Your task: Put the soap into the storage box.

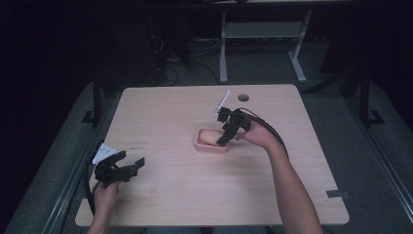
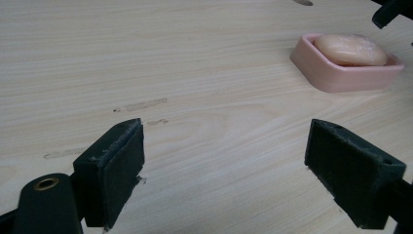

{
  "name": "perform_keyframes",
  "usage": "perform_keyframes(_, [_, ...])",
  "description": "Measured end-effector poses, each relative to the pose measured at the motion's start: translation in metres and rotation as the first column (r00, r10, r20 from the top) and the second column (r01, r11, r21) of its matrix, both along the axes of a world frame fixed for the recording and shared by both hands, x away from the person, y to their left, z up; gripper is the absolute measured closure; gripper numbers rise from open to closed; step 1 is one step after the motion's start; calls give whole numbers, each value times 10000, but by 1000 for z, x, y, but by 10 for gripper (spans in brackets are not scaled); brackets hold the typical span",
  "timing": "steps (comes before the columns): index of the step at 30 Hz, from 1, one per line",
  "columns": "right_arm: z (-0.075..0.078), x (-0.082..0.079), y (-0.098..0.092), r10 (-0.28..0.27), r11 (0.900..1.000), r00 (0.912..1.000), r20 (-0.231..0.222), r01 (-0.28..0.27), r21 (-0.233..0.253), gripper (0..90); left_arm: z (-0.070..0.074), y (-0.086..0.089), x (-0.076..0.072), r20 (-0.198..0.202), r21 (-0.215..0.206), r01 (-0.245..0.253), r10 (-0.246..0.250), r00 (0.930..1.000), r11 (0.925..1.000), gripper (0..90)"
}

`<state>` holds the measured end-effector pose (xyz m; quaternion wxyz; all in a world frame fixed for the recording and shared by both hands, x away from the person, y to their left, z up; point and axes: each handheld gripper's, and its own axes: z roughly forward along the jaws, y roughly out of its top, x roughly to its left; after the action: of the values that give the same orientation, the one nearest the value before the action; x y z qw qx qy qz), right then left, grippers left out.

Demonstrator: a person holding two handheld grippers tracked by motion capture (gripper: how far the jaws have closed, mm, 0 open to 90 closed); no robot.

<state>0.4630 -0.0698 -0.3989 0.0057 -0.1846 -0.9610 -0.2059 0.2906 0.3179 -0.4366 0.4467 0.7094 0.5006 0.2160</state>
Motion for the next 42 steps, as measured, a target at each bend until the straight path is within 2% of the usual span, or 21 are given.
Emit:
perform_keyframes(4, [-1,-1,-4,-96,9999,9998,-171,95,-97,244,0,-1,0,-18,-16,-5,5,10000,10000,142])
perform_keyframes(7, [1,-3,-8,-52,10000,10000,-23,52,21,243,0,-1,0,-11,9,1,-1,10000,10000,142])
perform_keyframes(18, [1,-11,-23,-334,9992,9994,-63,335,197,242,-1,-2,0,45,49,31,-31,10000,10000,143])
perform_keyframes(22, [0,-13,-26,-332,9994,9994,-66,332,11,238,-1,-3,0,59,41,18,-18,10000,10000,142])
perform_keyframes(27, [4,-18,-32,-413,9988,9991,54,412,281,238,-1,-3,0,44,77,31,-32,10000,10000,142])
perform_keyframes(32, [0,-23,-40,-541,9979,9985,28,540,363,238,-1,-3,0,6,126,45,-45,10000,9999,142])
perform_keyframes(35, [-1,-24,-43,-549,9983,9985,-78,551,209,231,-1,-3,0,10,137,62,-62,10000,9999,143])
perform_keyframes(42, [-4,-31,-56,-696,9963,9976,54,692,506,232,-1,-4,0,5,144,86,-86,10000,9999,142])
